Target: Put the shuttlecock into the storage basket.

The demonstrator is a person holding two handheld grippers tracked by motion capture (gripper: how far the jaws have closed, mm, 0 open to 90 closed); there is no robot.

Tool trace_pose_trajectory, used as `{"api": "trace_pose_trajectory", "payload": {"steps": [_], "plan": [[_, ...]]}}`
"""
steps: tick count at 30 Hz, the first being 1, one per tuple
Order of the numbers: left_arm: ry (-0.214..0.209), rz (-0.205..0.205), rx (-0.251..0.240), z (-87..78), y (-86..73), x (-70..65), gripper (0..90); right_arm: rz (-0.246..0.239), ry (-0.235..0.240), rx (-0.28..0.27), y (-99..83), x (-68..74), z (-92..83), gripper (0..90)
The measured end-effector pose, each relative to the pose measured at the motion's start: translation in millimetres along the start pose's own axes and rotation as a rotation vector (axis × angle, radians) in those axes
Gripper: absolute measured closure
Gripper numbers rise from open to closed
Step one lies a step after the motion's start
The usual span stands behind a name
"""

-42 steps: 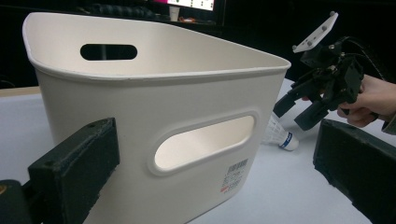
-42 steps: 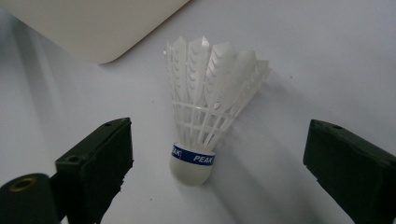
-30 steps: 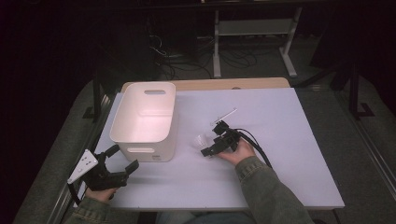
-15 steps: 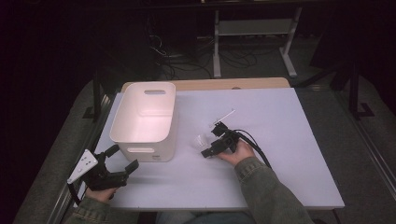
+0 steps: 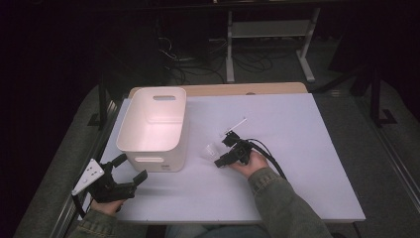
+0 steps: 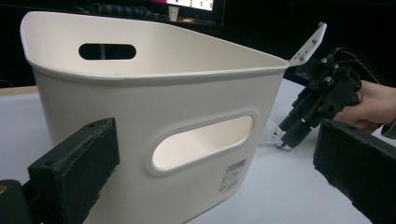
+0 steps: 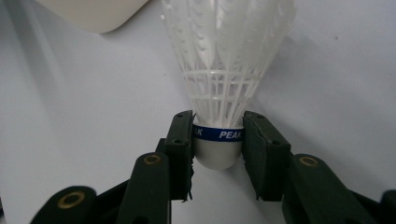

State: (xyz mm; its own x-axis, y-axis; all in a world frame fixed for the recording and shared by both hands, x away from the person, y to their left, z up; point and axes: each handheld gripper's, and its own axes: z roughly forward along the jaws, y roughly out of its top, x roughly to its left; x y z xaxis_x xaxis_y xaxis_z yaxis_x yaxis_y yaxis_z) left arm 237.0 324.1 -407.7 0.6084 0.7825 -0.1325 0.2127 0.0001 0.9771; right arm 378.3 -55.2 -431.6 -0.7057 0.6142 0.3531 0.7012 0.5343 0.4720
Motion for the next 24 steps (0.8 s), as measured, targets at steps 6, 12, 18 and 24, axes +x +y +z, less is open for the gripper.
{"api": "trace_pose_trajectory", "payload": {"steps": [6, 12, 18, 24], "plan": [[0.005, -0.005, -0.003, -0.5, 0.1, 0.1, 0.0, 0.005, 0.008, -0.001, -0.4, -1.1, -0.6, 63.7], [0.008, -0.012, -0.011, -0.6, -0.2, 0.0, 0.0, -0.011, 0.012, -0.013, 0.9, 2.4, -6.7, 63.7], [0.007, -0.01, -0.009, -0.5, -0.2, -0.4, 0.0, -0.023, -0.003, -0.027, 1.8, 5.4, -16.2, 63.7], [0.007, 0.001, -0.005, -1.1, 0.0, 0.2, 0.0, -0.008, 0.014, -0.076, 3.9, 4.5, -30.6, 63.7]]}}
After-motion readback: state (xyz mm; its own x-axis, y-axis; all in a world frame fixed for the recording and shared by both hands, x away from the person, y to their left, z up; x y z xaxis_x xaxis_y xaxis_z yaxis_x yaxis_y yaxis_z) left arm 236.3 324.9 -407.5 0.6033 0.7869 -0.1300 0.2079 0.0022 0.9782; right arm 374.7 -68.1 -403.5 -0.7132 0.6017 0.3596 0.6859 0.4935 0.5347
